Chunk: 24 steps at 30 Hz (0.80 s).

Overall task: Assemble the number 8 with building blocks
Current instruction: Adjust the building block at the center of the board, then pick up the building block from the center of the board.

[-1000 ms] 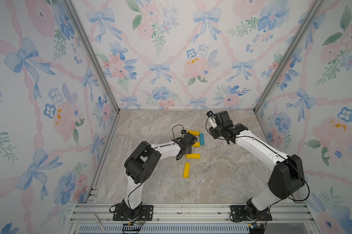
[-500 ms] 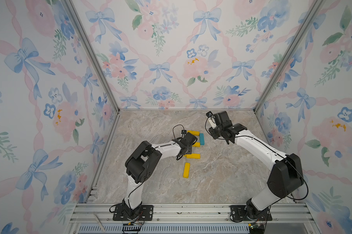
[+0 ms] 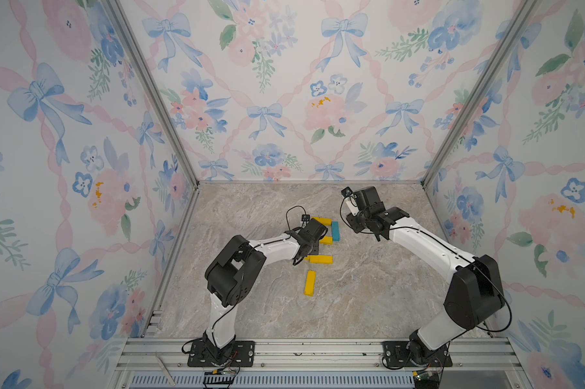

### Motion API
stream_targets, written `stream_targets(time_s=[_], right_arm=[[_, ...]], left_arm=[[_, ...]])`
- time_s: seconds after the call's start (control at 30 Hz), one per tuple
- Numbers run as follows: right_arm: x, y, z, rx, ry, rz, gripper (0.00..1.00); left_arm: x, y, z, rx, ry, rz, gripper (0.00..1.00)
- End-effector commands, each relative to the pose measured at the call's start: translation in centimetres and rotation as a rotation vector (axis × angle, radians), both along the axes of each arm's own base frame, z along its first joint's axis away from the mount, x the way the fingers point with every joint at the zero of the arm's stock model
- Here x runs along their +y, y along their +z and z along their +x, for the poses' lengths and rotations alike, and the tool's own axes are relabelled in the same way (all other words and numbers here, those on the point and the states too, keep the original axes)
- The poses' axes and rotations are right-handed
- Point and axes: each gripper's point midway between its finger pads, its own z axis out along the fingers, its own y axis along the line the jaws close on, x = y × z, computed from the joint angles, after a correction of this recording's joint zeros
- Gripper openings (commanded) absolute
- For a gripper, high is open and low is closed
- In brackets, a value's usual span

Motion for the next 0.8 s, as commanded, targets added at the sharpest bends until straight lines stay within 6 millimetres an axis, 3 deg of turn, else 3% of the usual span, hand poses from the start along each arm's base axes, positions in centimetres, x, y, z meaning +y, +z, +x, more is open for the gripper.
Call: stream_targets(time_s=[0.0,0.1,0.23,0.3,0.37,0.47,0.63,0.77], right_arm=[[0.6,1.9,-1.1,-0.047,0.01,0.008,0.43],[1.5,2.6,-3.1,-0.049,0.003,0.019,0.43],[2.3,2.6,-6.5,0.021,-0.115,0.161,0.45],[2.8,1.2,-8.8,0.108,-0.274,0.338,0.46],[5.1,-0.7,-11.5,0.167,-0.316,0.42,0.46],[7.7,-3.9,-14.8,0.22,-0.354,0.366,0.64],[11.5,-7.2,-17.6,0.288,-0.338,0.305,0.67],[12.7,-9.9,-19.2,0.367,-0.39,0.313,0.66]], left_arm=[[0.7,5.1,0.6,-0.092,0.001,-0.027,0.54],[2.9,7.1,0.7,-0.117,0.036,-0.034,0.55],[8.5,8.3,1.3,-0.142,0.15,-0.025,0.56],[11.1,8.2,1.4,-0.149,0.204,0.001,0.56],[12.7,7.9,1.6,-0.147,0.24,0.021,0.56],[13.9,6.9,1.7,-0.135,0.271,0.052,0.56],[14.3,5.4,1.4,-0.107,0.279,0.079,0.56],[14.7,5.4,1.0,-0.111,0.28,0.089,0.56]])
